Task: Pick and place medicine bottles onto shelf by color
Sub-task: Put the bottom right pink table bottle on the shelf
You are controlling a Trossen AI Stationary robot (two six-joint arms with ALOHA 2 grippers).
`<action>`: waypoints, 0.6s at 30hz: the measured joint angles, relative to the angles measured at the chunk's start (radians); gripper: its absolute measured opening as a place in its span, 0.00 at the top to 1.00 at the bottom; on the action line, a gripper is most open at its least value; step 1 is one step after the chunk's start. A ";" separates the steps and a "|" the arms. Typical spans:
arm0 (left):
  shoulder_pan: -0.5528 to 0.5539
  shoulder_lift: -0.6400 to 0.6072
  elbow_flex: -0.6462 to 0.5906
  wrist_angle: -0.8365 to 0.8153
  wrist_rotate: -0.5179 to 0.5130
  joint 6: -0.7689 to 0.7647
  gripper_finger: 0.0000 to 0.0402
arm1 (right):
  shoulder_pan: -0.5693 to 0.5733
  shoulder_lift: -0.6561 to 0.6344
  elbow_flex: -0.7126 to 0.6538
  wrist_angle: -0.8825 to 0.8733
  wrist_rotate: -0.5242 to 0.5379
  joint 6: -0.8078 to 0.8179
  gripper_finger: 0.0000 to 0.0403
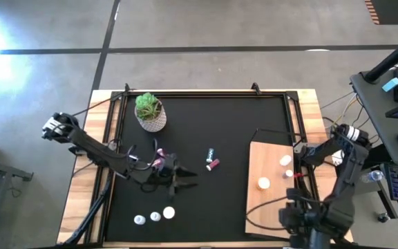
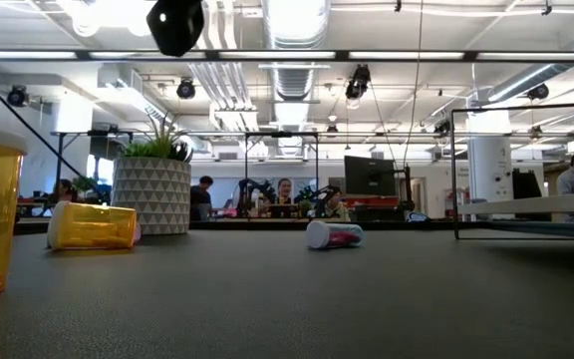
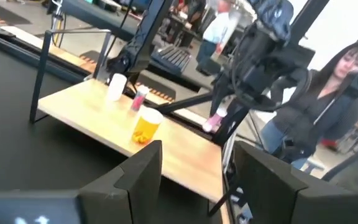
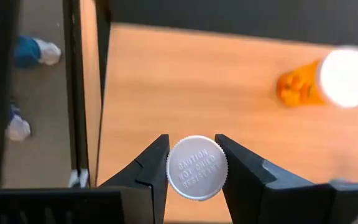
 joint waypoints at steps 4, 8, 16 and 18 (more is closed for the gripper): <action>0.000 0.044 0.000 0.092 -0.024 0.000 0.54 | 0.065 -0.025 -0.060 0.044 0.000 -0.002 0.73; 0.000 0.061 0.006 0.116 -0.043 0.000 0.54 | 0.086 -0.061 -0.128 0.128 0.000 -0.064 0.73; 0.000 0.062 0.019 0.117 -0.066 0.000 0.54 | 0.090 -0.179 -0.189 0.189 -0.001 -0.200 0.73; 0.000 0.062 0.023 0.118 -0.066 -0.001 0.54 | 0.096 -0.212 -0.210 0.198 -0.001 -0.273 0.73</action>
